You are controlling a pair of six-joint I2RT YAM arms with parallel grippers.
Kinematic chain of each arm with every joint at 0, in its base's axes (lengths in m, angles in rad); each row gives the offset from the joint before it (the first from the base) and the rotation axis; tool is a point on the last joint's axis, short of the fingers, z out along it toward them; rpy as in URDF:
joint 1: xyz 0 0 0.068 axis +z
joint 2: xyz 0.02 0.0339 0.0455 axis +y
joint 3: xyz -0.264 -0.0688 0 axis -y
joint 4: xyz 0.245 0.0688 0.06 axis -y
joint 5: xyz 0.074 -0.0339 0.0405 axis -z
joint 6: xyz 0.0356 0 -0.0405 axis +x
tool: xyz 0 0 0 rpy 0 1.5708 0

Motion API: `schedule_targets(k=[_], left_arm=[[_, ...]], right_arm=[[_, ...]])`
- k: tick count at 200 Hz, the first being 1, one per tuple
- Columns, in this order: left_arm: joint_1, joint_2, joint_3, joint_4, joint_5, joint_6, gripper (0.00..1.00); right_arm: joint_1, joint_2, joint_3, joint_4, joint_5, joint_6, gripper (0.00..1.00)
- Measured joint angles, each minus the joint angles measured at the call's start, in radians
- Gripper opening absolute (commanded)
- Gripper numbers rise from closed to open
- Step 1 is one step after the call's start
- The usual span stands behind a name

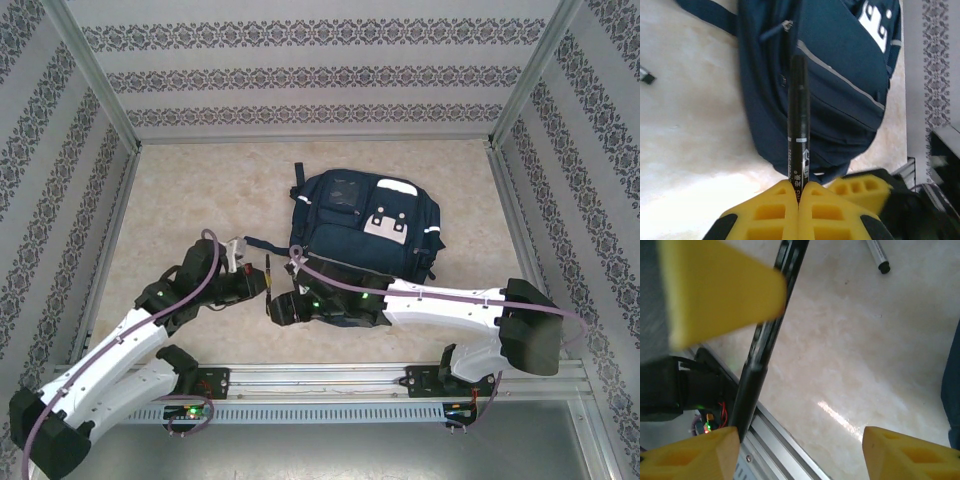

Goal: Pack the student bag

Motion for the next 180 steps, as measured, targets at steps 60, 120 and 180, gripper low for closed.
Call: schedule_targets(k=[60, 120, 180], left_arm=[[-0.088, 0.084, 0.014, 0.042, -0.068, -0.046, 0.00], [-0.108, 0.092, 0.014, 0.082, -0.100, -0.094, 0.10], [-0.121, 0.077, 0.014, 0.148, -0.097, -0.002, 0.77]], right_arm=[[-0.010, 0.023, -0.042, 0.156, -0.047, 0.154, 0.49], [-0.021, 0.032, -0.076, 0.217, -0.027, 0.237, 0.19], [-0.067, -0.031, -0.134, 0.182, -0.021, 0.232, 0.09]])
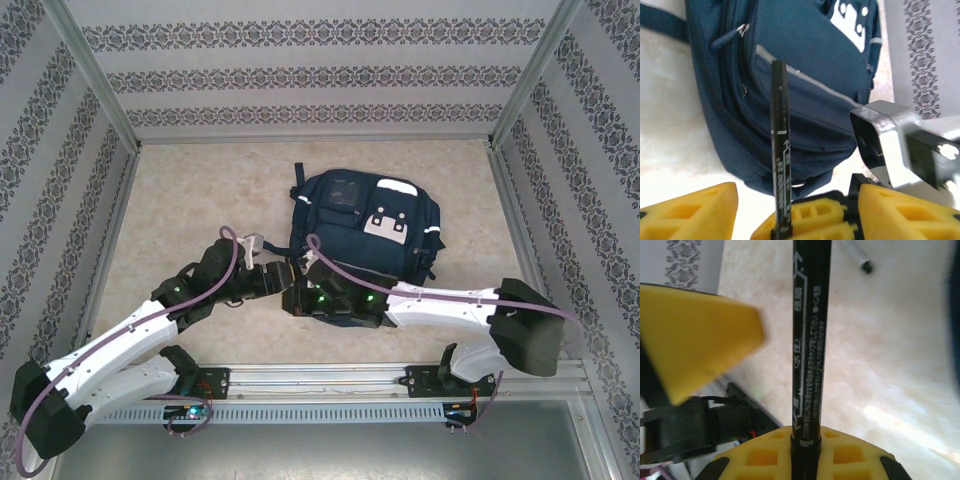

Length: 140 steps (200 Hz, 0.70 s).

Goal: Pack the student bag

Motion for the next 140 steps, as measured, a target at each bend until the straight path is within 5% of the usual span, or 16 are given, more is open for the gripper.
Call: schedule_targets(k=[14, 55, 87, 140], left_arm=[[0.000, -0.009, 0.011, 0.006, -0.022, 0.113, 1.00], [-0.019, 0.257, 0.243, 0.007, -0.002, 0.582, 0.99], [-0.069, 0.396, 0.260, 0.045, 0.041, 0.980, 0.99], [-0.116, 0.669, 0.372, 0.033, -0.012, 1.498, 0.95]], right_arm=[[-0.053, -0.082, -0.043, -0.061, -0.002, -0.005, 0.09], [-0.324, -0.421, -0.129, -0.368, 0.004, -0.093, 0.06], [-0.499, -0.669, -0.129, -0.640, 0.026, -0.189, 0.07], [-0.682, -0.823, -0.129, -0.896, -0.027, -0.281, 0.07]])
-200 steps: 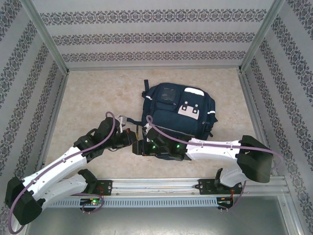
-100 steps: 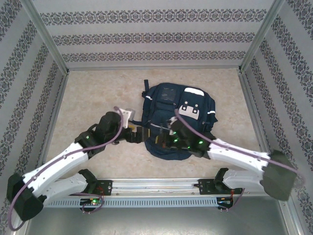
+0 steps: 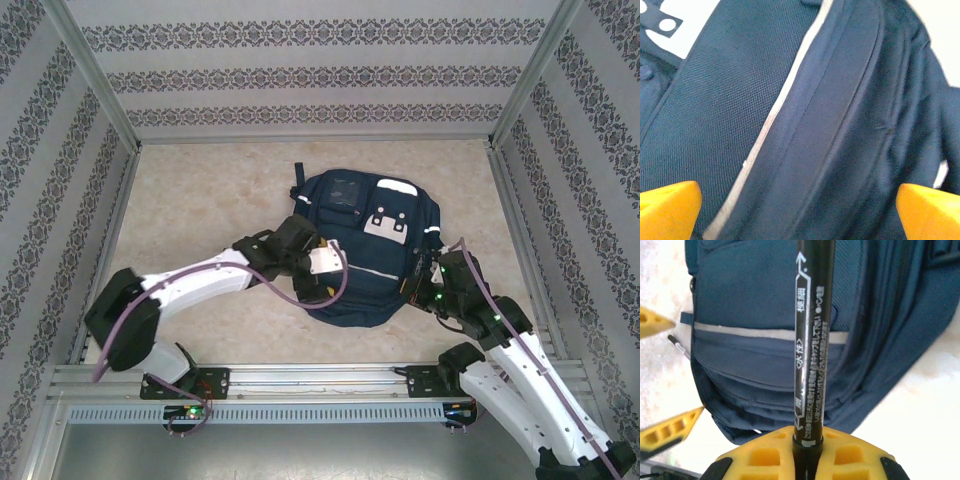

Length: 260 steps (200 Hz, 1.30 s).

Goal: Pack the student bag

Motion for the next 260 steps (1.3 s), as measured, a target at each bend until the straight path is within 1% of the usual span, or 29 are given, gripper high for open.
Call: schedule_targets(k=[5, 10, 26, 48, 52, 57, 65, 87, 89, 93, 110, 123, 136, 160, 184, 200, 211, 232, 248, 260], left_arm=[[-0.001, 0.031, 0.014, 0.000, -0.015, 0.026, 0.93], [-0.002, 0.056, 0.027, -0.003, -0.028, 0.050, 0.87], [-0.001, 0.134, 0.070, -0.017, -0.074, 0.080, 0.58], [-0.002, 0.213, 0.179, -0.122, -0.061, 0.106, 0.28], [-0.002, 0.222, 0.199, -0.142, -0.054, 0.103, 0.21], [-0.002, 0.232, 0.224, -0.166, -0.046, 0.113, 0.15], [-0.002, 0.240, 0.258, -0.198, -0.035, 0.113, 0.10], [0.000, 0.240, 0.321, -0.278, 0.009, 0.121, 0.08], [0.000, 0.240, 0.325, -0.287, 0.013, 0.121, 0.06], [0.000, 0.240, 0.333, -0.301, 0.023, 0.121, 0.00], [0.000, 0.240, 0.374, -0.369, 0.066, 0.115, 0.00], [0.000, 0.241, 0.416, -0.411, 0.082, 0.081, 0.00], [0.000, 0.245, 0.467, -0.443, 0.087, 0.021, 0.00], [0.011, 0.249, 0.558, -0.473, 0.095, -0.132, 0.00], [0.047, 0.255, 0.619, -0.487, 0.148, -0.269, 0.00], [0.074, 0.260, 0.644, -0.488, 0.195, -0.362, 0.00], [0.085, 0.261, 0.650, -0.487, 0.219, -0.417, 0.00], [0.090, 0.261, 0.651, -0.473, 0.259, -0.514, 0.00], [0.090, 0.261, 0.645, -0.448, 0.290, -0.574, 0.00], [0.090, 0.261, 0.638, -0.433, 0.309, -0.612, 0.00]], right_arm=[[0.000, -0.007, 0.000, -0.014, -0.004, -0.004, 0.07], [0.000, -0.014, 0.000, -0.025, -0.008, -0.006, 0.06], [0.000, -0.039, 0.000, -0.047, -0.023, -0.006, 0.05], [0.000, -0.073, 0.000, -0.069, -0.039, -0.005, 0.05], [0.000, -0.079, 0.000, -0.072, -0.042, -0.005, 0.04], [0.000, -0.086, 0.000, -0.075, -0.047, -0.005, 0.04], [0.000, -0.095, 0.000, -0.079, -0.053, -0.005, 0.04], [0.000, -0.105, -0.002, -0.082, -0.077, -0.001, 0.03], [0.000, -0.105, -0.003, -0.082, -0.079, -0.001, 0.03], [0.000, -0.105, -0.006, -0.080, -0.086, -0.001, 0.03], [0.000, -0.095, -0.026, -0.064, -0.131, 0.008, 0.02], [0.004, -0.076, -0.049, -0.033, -0.174, 0.023, 0.02], [0.023, -0.062, -0.085, 0.030, -0.231, 0.049, 0.02], [0.061, -0.051, -0.135, 0.155, -0.356, 0.097, 0.00], [0.074, -0.029, -0.135, 0.231, -0.478, 0.088, 0.00], [0.075, 0.035, -0.147, 0.303, -0.549, 0.094, 0.00], [0.080, 0.089, -0.171, 0.365, -0.572, 0.108, 0.00], [0.086, 0.179, -0.250, 0.537, -0.595, 0.197, 0.00], [0.083, 0.224, -0.263, 0.613, -0.601, 0.243, 0.00], [0.061, 0.253, -0.256, 0.649, -0.599, 0.274, 0.00]])
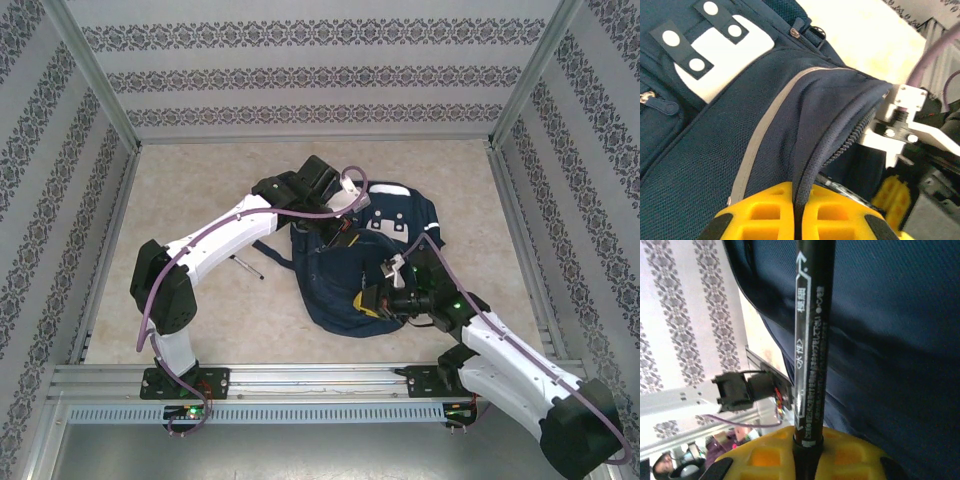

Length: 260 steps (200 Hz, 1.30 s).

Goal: Pack the student bag

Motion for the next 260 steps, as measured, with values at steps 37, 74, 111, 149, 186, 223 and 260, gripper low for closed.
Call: schedule_targets(k=[37, 74, 111, 149, 186, 223, 260], left_arm=[[0.000, -0.003, -0.053, 0.069, 0.031, -0.074, 0.00], [-0.001, -0.046, -0.130, 0.155, 0.078, -0.131, 0.00], [-0.001, -0.060, -0.143, 0.200, 0.103, -0.167, 0.00], [0.013, -0.060, -0.143, 0.219, 0.088, -0.172, 0.00], [0.022, -0.060, -0.161, 0.249, 0.100, -0.172, 0.00], [0.034, -0.045, -0.175, 0.274, 0.128, -0.171, 0.00], [0.036, -0.019, -0.175, 0.275, 0.140, -0.150, 0.17]], right_arm=[[-0.020, 0.021, 0.008, 0.057, 0.229, 0.189, 0.00], [0.073, 0.060, 0.053, 0.087, 0.591, 0.389, 0.03], [0.096, 0.231, 0.177, 0.165, 0.770, 0.476, 0.46], [0.106, 0.314, 0.214, 0.211, 0.789, 0.511, 0.57], [0.110, 0.200, 0.173, 0.175, 0.758, 0.493, 0.58], [0.068, -0.002, 0.163, 0.058, 0.688, 0.418, 0.59], [0.034, -0.162, 0.166, -0.109, 0.679, 0.338, 0.59]])
